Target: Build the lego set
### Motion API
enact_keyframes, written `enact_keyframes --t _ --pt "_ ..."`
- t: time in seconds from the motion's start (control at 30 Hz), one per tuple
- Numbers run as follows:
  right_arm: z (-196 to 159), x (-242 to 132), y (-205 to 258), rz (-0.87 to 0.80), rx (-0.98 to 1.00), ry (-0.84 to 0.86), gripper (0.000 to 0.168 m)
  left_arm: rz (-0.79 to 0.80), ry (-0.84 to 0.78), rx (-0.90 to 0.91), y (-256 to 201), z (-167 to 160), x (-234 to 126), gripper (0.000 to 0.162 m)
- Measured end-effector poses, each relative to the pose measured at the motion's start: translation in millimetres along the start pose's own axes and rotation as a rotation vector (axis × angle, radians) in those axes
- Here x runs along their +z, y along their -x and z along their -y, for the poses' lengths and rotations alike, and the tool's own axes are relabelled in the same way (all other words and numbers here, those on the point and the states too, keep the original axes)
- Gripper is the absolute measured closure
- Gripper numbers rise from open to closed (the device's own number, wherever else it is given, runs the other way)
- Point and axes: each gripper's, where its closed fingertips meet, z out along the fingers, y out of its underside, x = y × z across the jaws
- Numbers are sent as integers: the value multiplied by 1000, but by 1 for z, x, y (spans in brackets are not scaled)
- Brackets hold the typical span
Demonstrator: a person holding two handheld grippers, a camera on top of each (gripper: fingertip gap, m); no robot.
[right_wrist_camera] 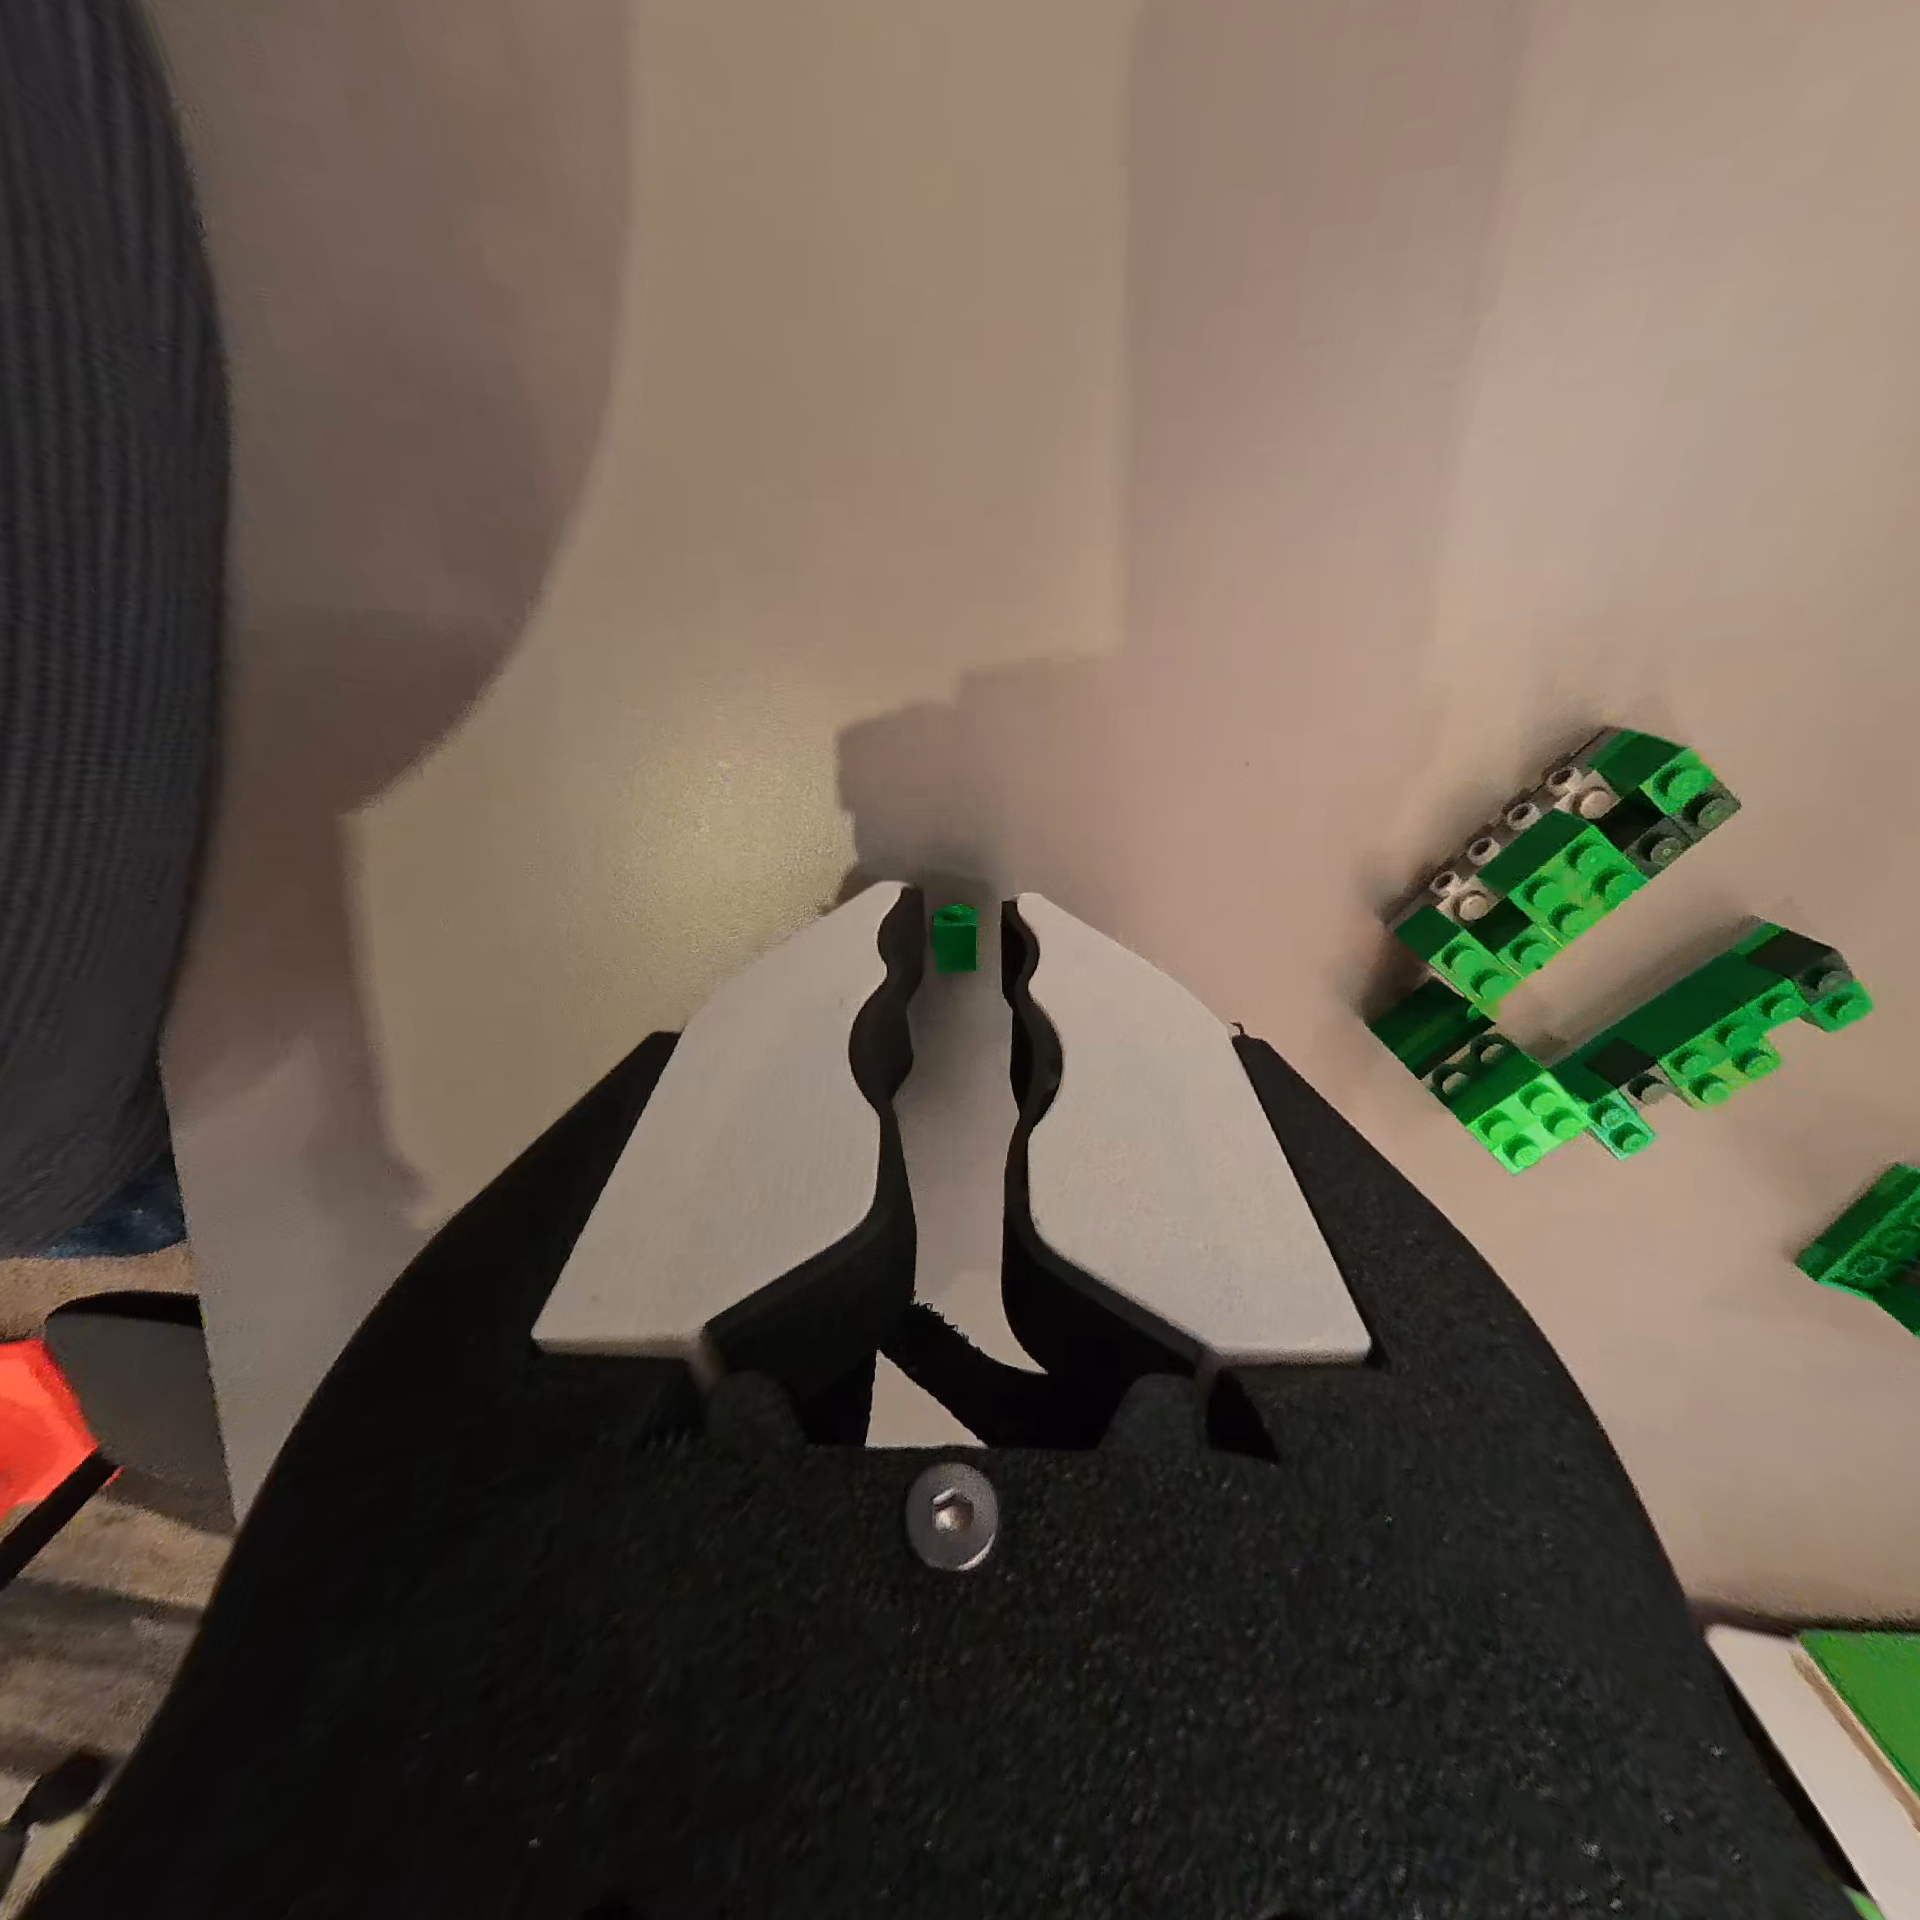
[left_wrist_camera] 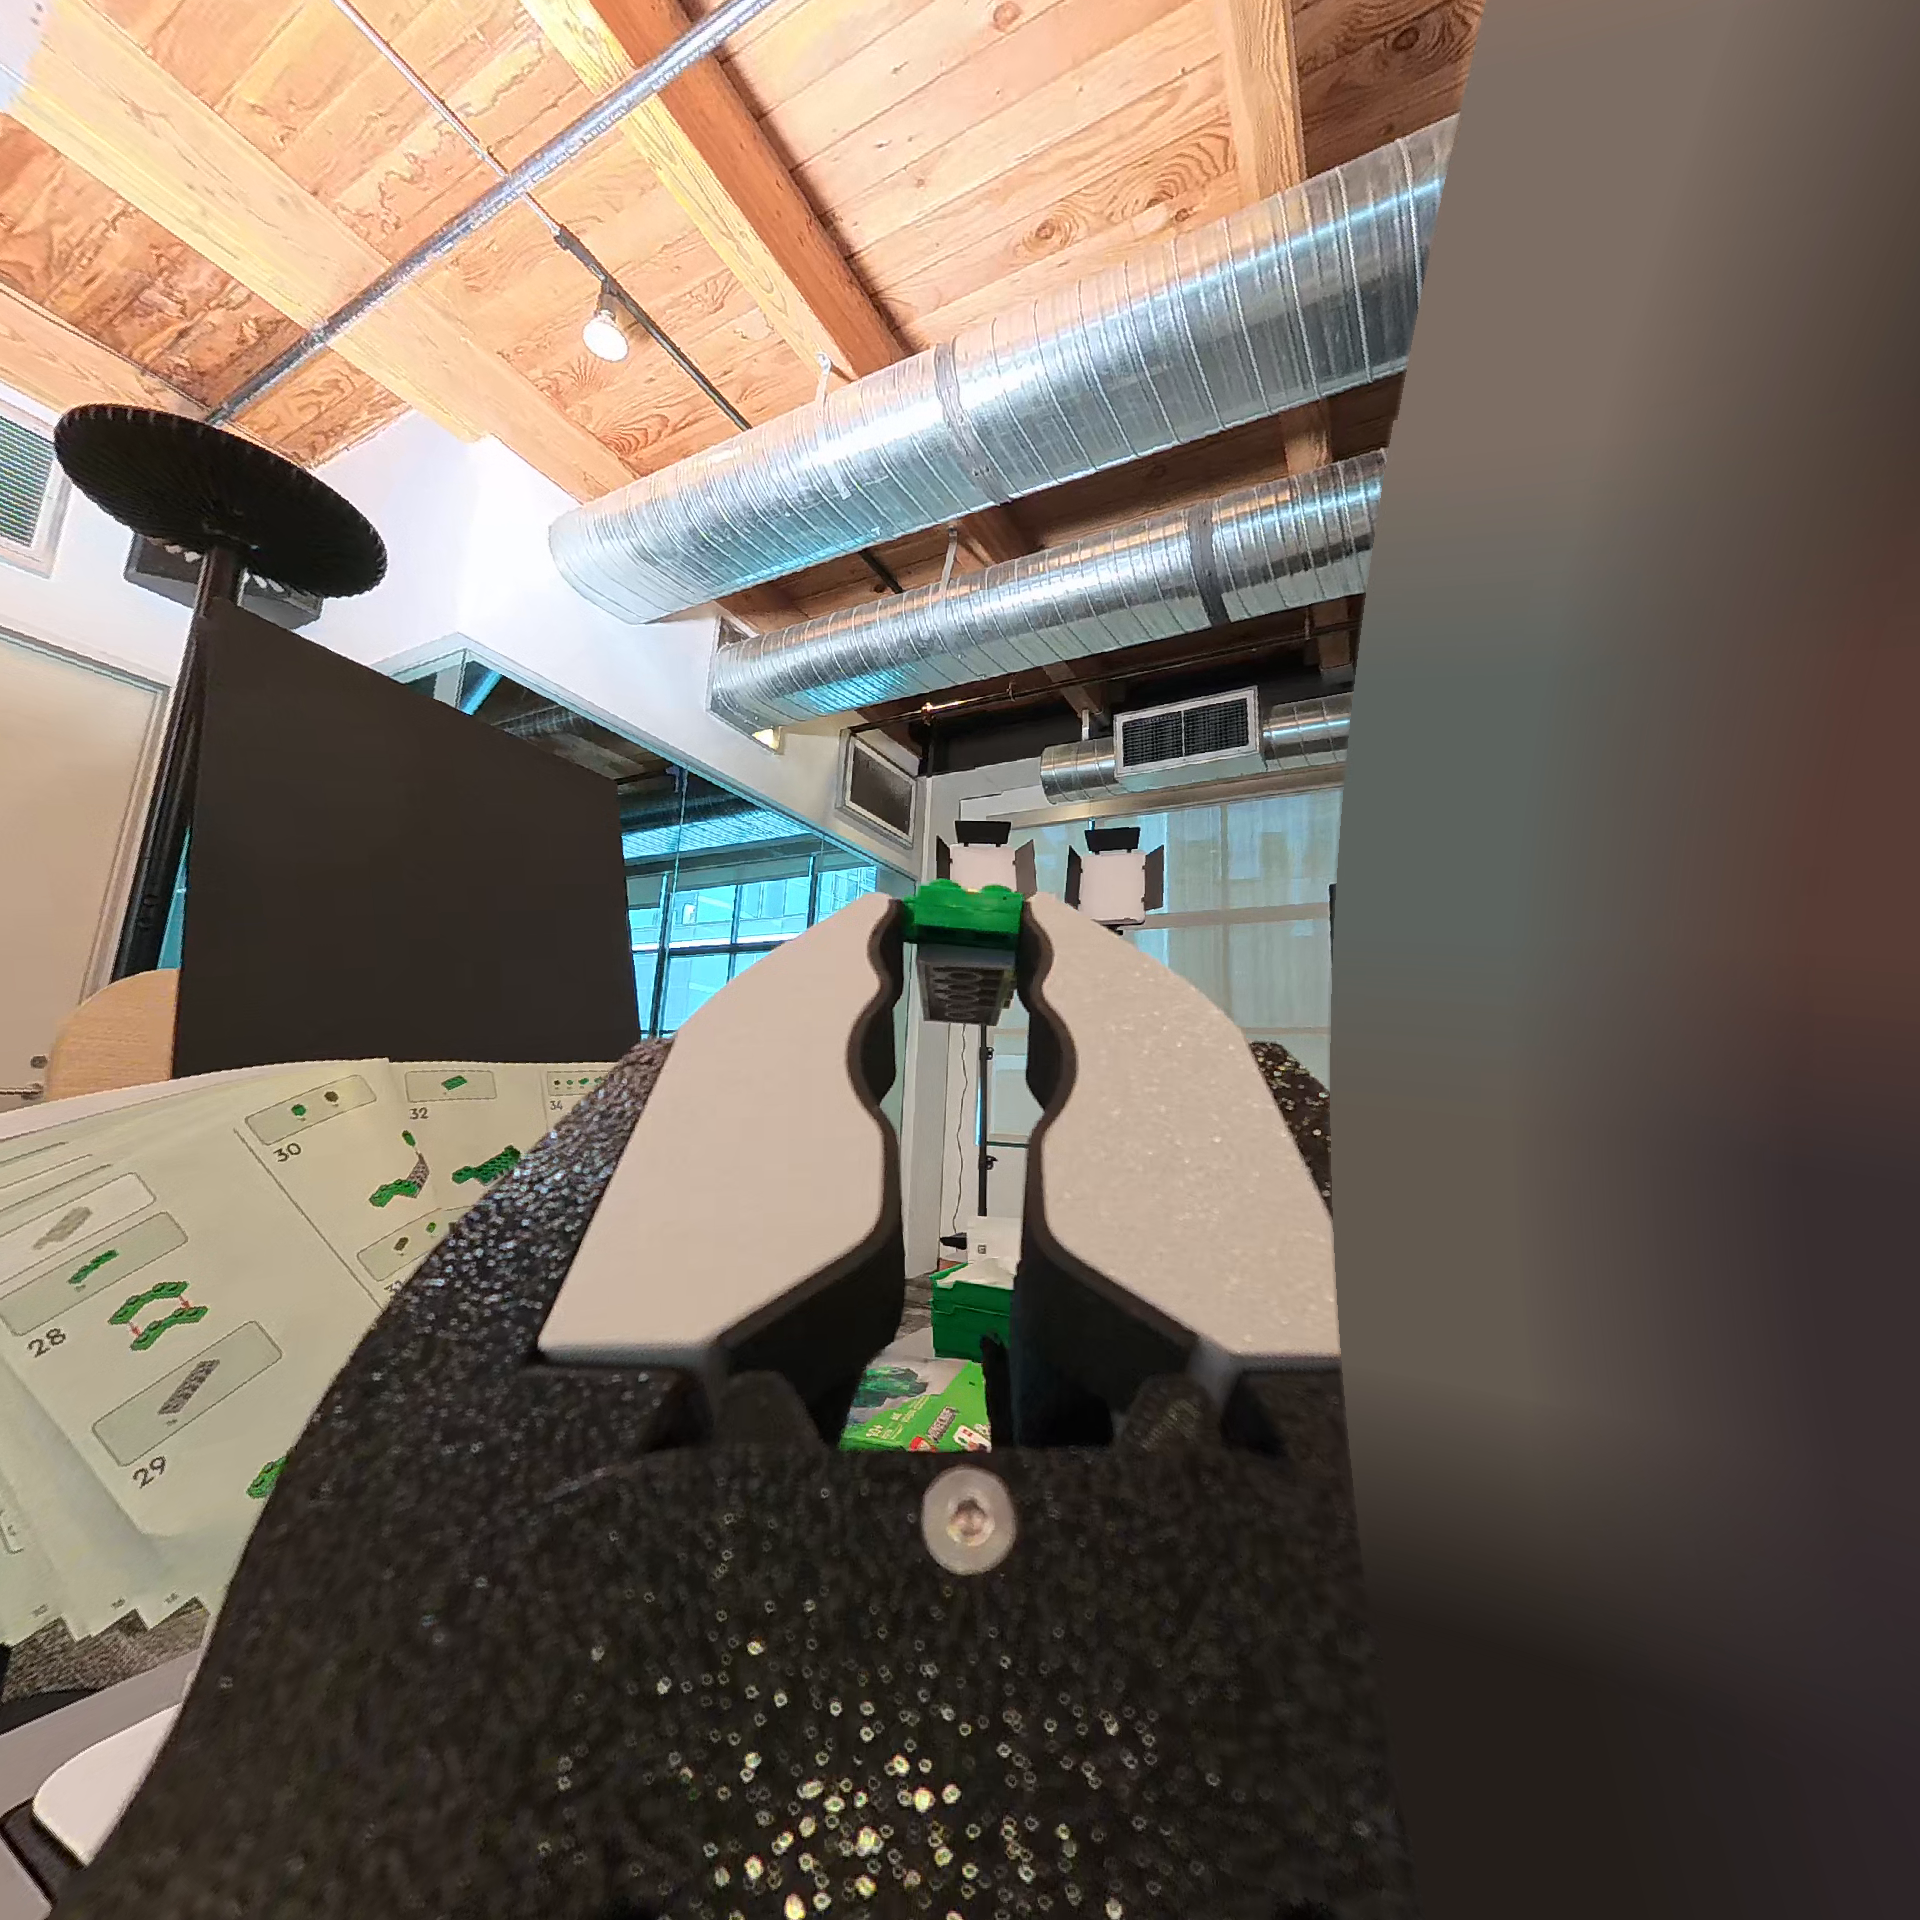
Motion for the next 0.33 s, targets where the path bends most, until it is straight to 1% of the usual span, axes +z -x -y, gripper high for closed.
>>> enact_keyframes --t 0.17,0.2,0.23,0.33 --pt "-4 2 1 9 5 67 154 -5 1 -8 1 -1 0 142" --pt "-6 3 2 12 8 68 155 -6 0 -11 1 -1 0 142" --pt "-6 4 2 12 11 65 159 -6 1 -13 1 -1 0 142" --pt "-5 1 0 1 36 19 161 -9 8 -15 1 -3 1 142"
